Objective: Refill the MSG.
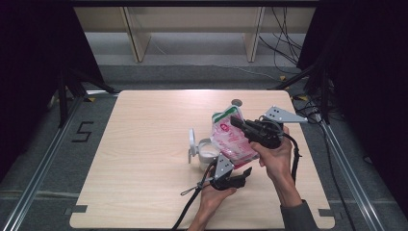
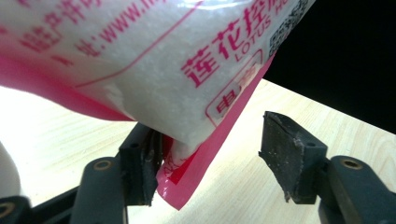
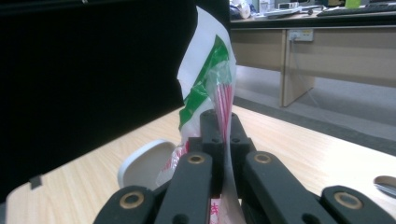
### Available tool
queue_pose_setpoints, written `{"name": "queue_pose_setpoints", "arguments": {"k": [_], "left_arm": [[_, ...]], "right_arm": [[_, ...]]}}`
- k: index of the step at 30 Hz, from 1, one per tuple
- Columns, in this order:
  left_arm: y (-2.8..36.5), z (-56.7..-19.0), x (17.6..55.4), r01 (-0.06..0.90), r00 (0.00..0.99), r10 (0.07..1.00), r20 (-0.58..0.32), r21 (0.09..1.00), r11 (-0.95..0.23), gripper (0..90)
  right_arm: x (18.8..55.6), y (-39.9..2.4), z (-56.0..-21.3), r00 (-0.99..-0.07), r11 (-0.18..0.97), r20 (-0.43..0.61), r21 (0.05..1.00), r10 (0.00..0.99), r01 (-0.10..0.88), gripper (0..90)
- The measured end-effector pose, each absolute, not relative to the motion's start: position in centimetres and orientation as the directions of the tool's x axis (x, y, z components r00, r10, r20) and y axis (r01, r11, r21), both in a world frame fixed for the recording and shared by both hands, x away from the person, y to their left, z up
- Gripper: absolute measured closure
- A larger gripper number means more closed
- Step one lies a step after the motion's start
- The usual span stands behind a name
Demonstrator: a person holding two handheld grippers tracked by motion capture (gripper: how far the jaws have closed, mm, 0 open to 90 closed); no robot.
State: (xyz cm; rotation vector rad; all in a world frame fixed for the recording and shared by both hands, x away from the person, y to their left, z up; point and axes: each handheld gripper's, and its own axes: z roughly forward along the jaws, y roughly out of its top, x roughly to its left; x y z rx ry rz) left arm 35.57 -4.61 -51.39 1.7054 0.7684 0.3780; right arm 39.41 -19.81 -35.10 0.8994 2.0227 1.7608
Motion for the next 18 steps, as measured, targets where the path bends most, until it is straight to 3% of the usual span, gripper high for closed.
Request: {"name": "queue_pose_setpoints", "arguments": {"k": [4, 18], "left_arm": [[-4.7, -51.5, 35.1, 0.301, 0.712, 0.69, -0.131, 0.945, -0.13, 32.2], [-3.8, -51.3, 34.2, 0.326, 0.715, 0.679, -0.168, 0.939, -0.111, 28.9]], "right_arm": [[39.4, -20.1, -35.4, -0.747, 0.034, 0.189, 0.962, 0.638, 0.272, 90.0], [39.5, -21.6, -35.6, -0.723, 0.004, 0.201, 0.963, 0.661, 0.271, 90.0]]}}
